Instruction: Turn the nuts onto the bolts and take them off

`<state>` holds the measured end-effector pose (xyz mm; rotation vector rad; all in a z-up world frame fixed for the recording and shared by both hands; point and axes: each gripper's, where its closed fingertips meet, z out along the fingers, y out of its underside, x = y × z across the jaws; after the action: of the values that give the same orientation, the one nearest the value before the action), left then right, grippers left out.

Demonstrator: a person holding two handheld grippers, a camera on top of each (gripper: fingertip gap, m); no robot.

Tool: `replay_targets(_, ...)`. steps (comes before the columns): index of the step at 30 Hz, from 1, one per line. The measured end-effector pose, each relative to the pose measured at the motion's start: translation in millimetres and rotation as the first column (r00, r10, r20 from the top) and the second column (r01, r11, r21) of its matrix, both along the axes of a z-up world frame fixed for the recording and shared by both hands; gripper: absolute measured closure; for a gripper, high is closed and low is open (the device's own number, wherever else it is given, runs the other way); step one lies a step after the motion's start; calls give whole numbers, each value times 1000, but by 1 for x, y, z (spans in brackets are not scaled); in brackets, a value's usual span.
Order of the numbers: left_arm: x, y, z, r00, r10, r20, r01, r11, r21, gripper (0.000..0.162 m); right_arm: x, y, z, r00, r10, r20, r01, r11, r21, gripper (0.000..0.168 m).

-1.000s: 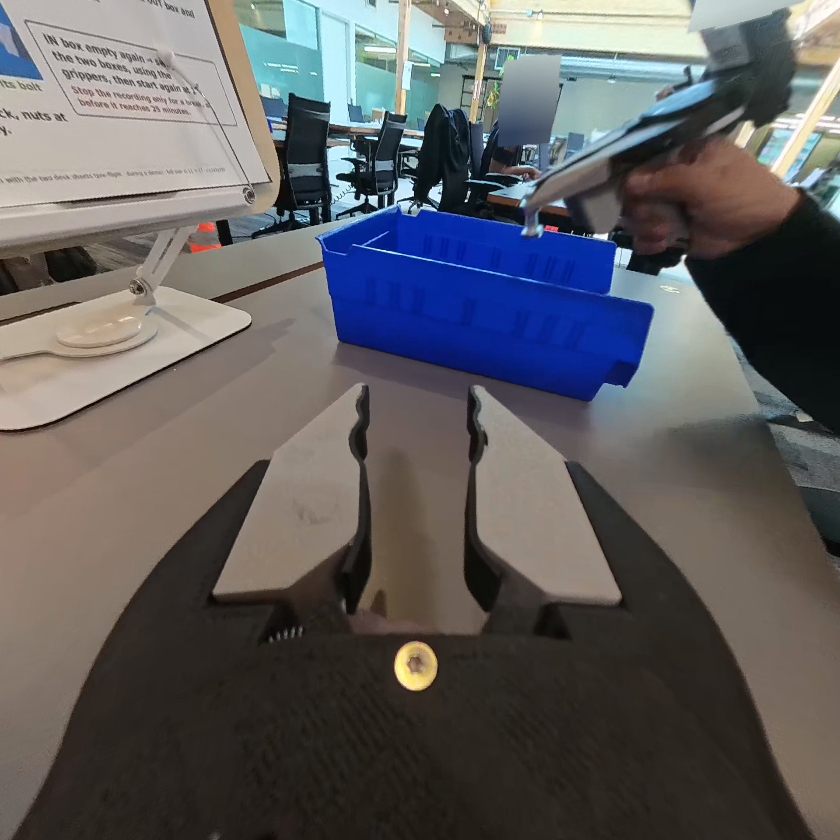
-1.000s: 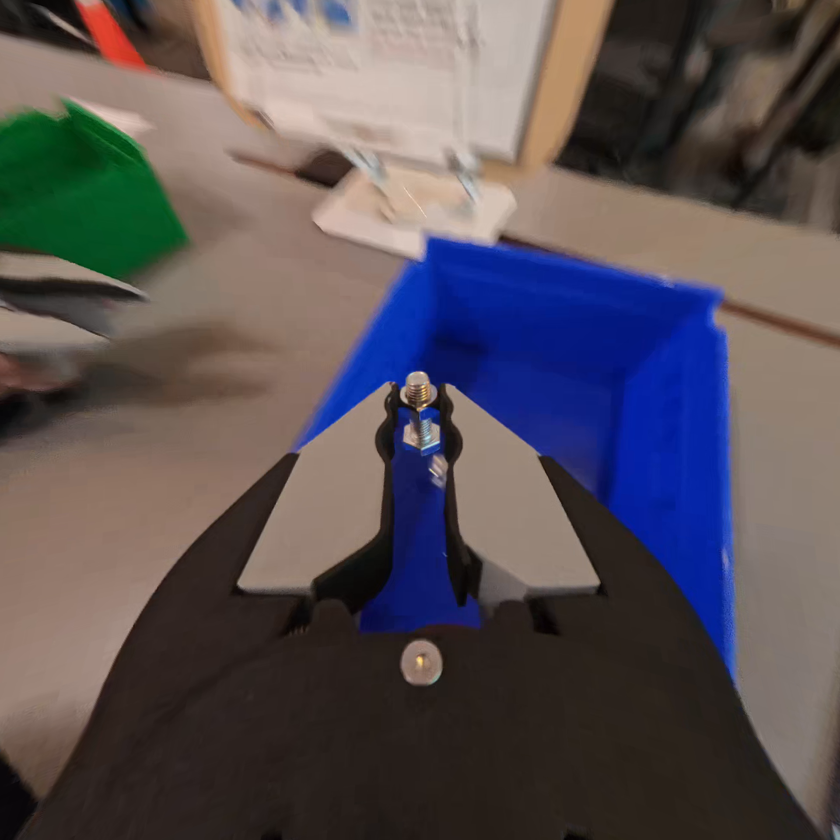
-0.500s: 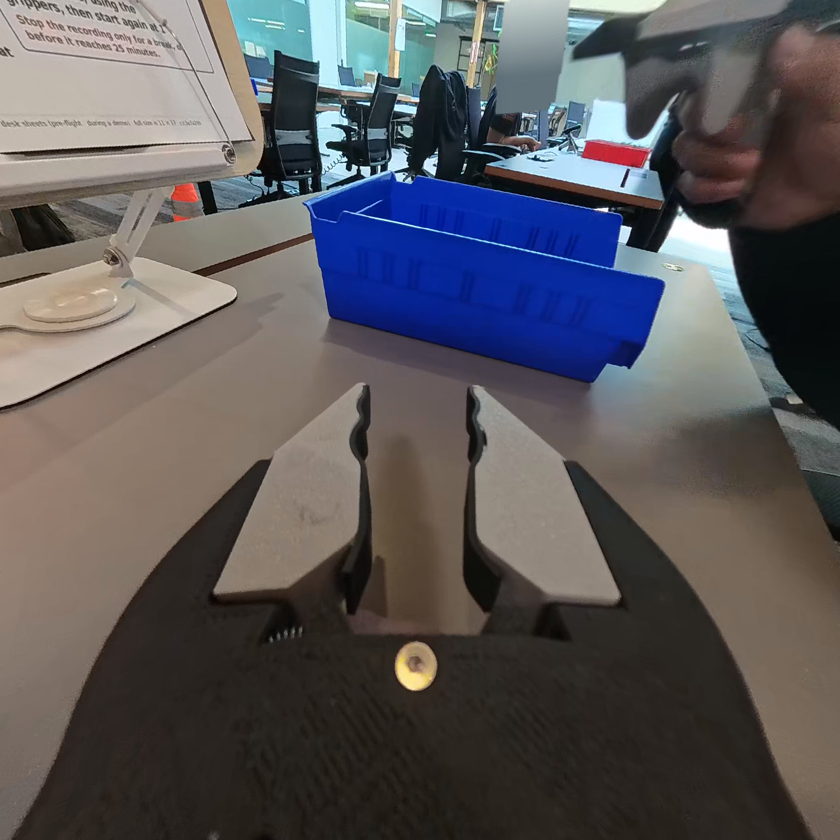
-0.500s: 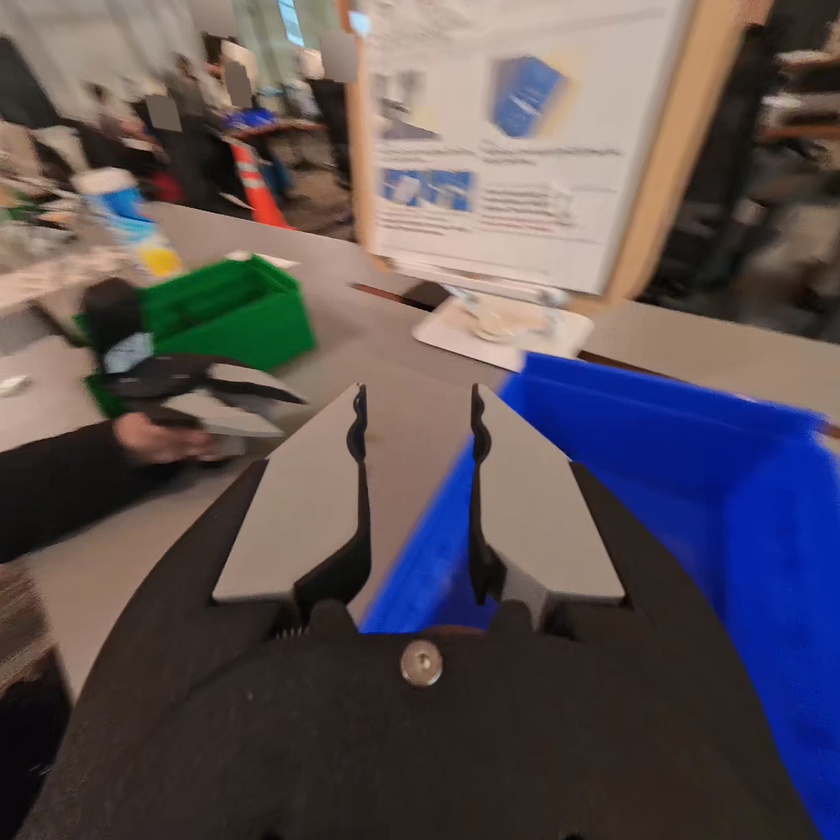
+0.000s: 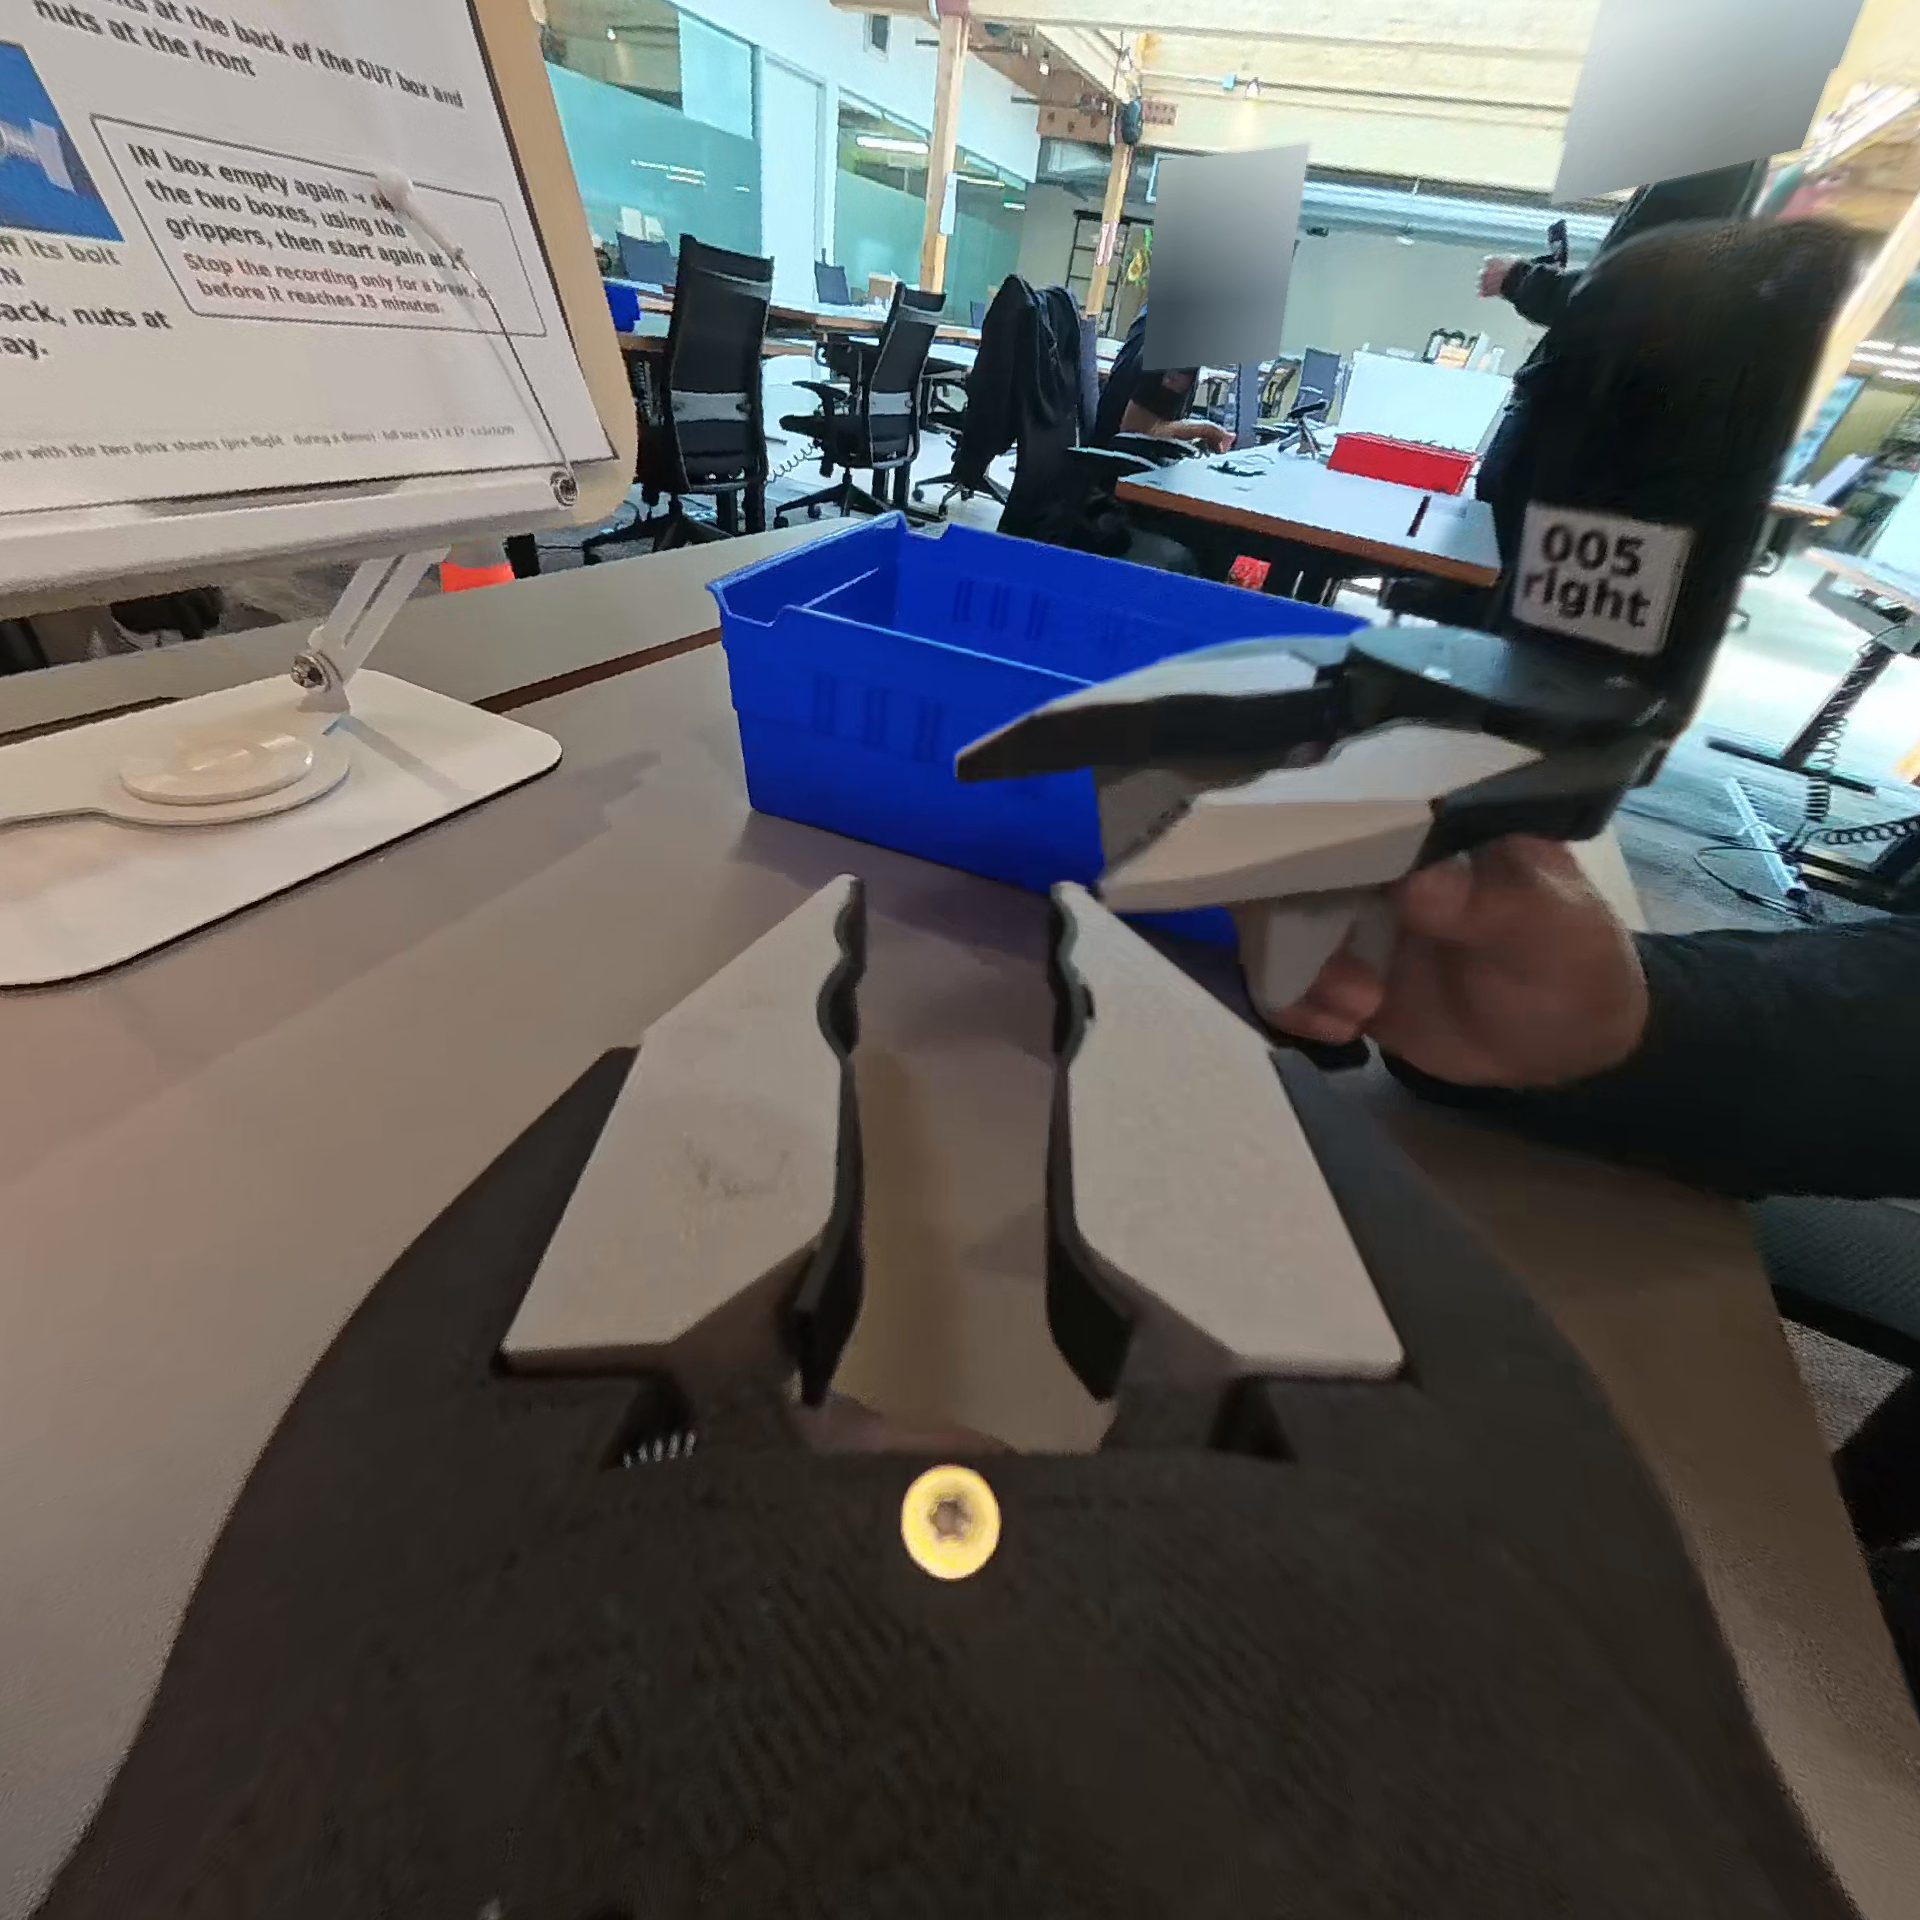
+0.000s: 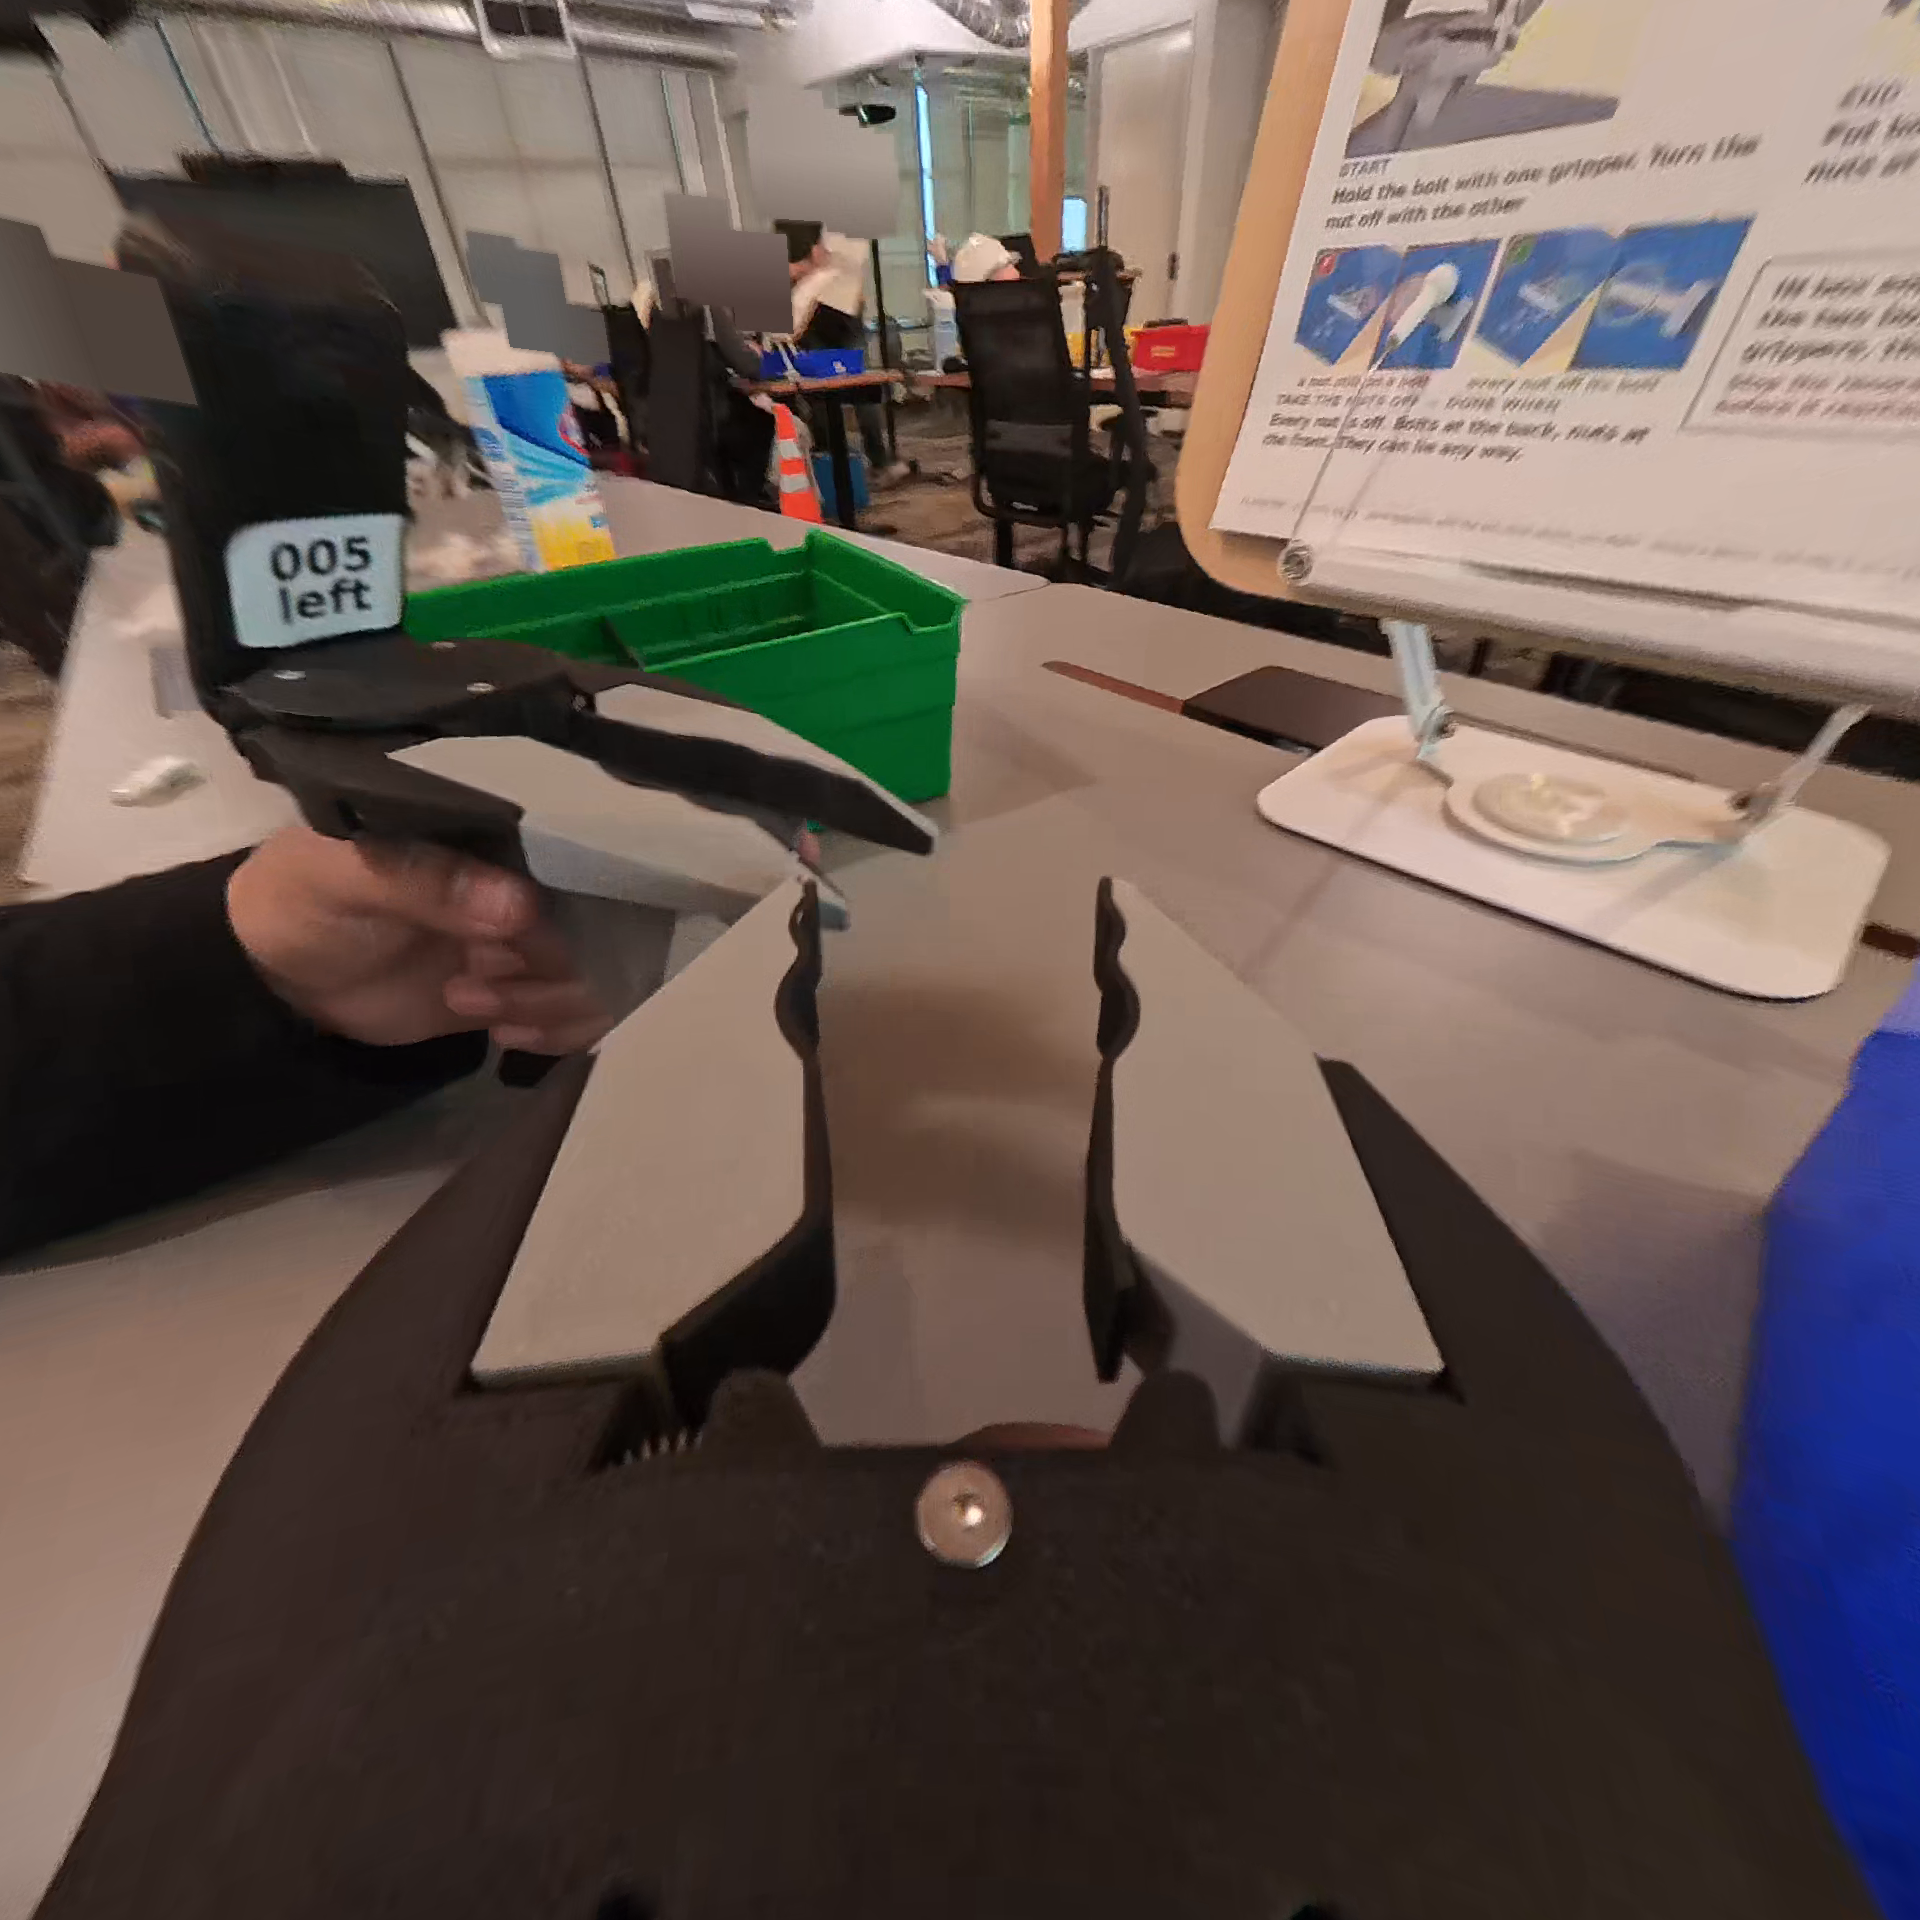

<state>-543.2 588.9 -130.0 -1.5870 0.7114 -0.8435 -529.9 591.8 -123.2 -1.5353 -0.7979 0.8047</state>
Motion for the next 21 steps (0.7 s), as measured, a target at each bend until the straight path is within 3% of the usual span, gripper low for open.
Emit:
replay_targets(3,-5,4,1,999,45,-3,-45,999,-3,126,2,-7,-6,999,26,-26,-27,1000,-1,112)
replay_targets(6,-9,4,4,999,37,23,-36,999,-35,123,13,-7,17,997,-17,-71,25,992,120,109)
replay_targets(11,-11,6,4,998,50,42,-47,996,-70,122,16,-7,21,995,-18,-102,27,995,94,106)
replay_targets(21,-9,11,-10,997,62,45,-55,987,-153,123,6,-14,2,990,91,-108,-97,994,-48,106)
